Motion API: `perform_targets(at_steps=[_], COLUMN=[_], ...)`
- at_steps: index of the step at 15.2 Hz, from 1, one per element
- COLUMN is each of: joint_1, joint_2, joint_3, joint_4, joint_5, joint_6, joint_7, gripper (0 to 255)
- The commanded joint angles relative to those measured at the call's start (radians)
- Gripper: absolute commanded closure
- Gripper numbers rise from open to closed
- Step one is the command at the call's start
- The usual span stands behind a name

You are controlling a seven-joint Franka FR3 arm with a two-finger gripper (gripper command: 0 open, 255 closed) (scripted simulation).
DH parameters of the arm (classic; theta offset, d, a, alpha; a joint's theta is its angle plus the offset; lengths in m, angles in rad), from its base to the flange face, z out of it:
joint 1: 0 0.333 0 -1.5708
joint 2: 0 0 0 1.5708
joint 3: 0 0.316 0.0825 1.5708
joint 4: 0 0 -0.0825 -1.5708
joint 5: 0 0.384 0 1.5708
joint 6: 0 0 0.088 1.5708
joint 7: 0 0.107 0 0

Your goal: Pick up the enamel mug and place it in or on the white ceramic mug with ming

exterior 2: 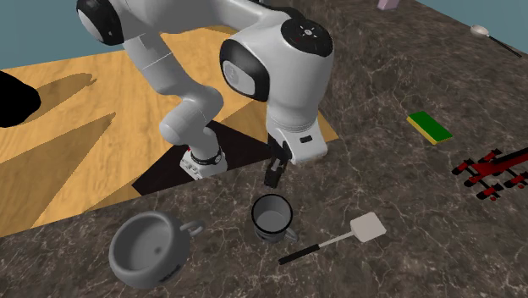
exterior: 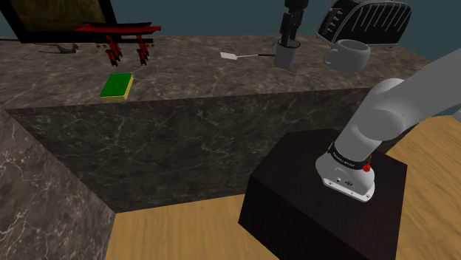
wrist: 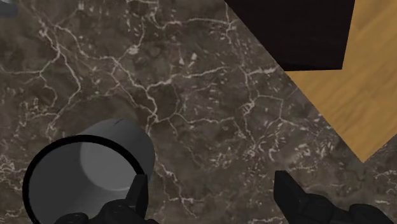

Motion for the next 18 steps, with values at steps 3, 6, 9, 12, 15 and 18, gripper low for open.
perform_targets(at_steps=[3,6,9,12,15,18], joint_1=[-0.003,-0.005,-0.008,-0.01,-0.011,-0.011], joint_2=[0.121,0.222,0.29,0.292,0.296,0.297], joint_3=[-0.056,-0.095,-0.118,-0.12,-0.123,-0.123], joint_4=[0.085,0.164,0.207,0.169,0.132,0.125], joint_5=[-0.022,-0.025,-0.02,-0.022,-0.022,-0.022], joint_6=[0.046,0.076,0.105,0.145,0.186,0.194], joint_7=[-0.112,-0.195,-0.249,-0.249,-0.249,-0.249], gripper=[0,0,0,0,0,0])
